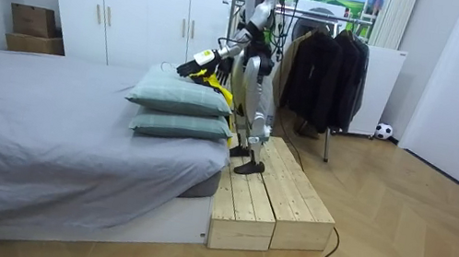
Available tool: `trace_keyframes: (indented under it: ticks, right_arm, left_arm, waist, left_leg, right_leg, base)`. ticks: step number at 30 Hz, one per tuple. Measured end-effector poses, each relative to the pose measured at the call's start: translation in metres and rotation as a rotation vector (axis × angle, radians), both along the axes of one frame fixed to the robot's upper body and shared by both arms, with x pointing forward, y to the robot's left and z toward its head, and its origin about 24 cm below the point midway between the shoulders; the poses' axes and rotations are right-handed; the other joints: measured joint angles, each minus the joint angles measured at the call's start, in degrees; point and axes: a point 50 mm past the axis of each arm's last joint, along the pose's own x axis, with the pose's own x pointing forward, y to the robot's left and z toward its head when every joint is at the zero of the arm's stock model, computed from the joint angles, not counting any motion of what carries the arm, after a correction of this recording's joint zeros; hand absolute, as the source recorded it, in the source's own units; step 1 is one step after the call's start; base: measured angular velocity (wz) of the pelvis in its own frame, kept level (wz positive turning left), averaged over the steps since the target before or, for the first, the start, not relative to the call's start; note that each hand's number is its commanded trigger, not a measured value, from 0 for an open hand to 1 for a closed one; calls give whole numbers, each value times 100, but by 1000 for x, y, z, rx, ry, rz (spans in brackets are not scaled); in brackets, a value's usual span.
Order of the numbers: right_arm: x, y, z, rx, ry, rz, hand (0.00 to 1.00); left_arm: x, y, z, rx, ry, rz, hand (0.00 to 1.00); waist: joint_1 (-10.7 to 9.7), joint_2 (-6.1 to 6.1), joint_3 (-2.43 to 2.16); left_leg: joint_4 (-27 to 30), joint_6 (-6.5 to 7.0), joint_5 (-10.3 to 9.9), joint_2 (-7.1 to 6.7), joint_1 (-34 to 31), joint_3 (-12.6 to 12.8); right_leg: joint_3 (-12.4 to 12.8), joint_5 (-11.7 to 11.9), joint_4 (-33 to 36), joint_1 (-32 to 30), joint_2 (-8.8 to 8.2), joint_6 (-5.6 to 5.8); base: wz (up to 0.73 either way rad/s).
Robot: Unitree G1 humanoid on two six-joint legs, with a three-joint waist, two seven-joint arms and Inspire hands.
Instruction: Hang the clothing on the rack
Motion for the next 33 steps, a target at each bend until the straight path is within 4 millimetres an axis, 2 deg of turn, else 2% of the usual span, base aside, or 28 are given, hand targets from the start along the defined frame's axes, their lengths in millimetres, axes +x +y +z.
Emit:
trace_keyframes:
  ticks: [3,8,13,22,33]
  right_arm:
    - [-3,0,-1,19,14,6,0]
    - [-6,0,-2,38,33,12,0]
    - [-7,-2,-2,36,44,11,0]
    - [-7,-2,-2,41,43,15,0]
    - [-9,-2,-2,51,47,-1,0]
  left_arm:
    - [-3,0,-1,-1,5,-7,0]
    - [3,-1,6,6,-16,-40,0]
    - [4,-13,13,-17,-34,-89,0]
    - [7,-27,30,-25,-108,-159,0]
    - [5,-32,29,-32,-57,-205,0]
  waist:
    - [-20,8,3]
    - [-24,11,5]
    - [-45,87,-12]
    - [-27,91,-12]
    - [-38,74,-2]
  left_leg:
    - [40,1,0,2,-54,1]
    - [64,35,20,-7,-170,-7]
    - [89,34,19,-48,-188,-19]
    - [150,47,28,-66,-190,-10]
    - [130,47,28,-62,-166,11]
  right_leg:
    - [-63,0,-1,-22,5,0]
    - [-88,-20,0,-123,1,-24]
    - [-139,-31,5,-116,30,-41]
    - [-139,-36,7,-89,7,-32]
    - [-130,-37,7,-78,-7,-31]
  base:
    - [2]
    - [1]
    - [5]
    - [0]
    - [0]
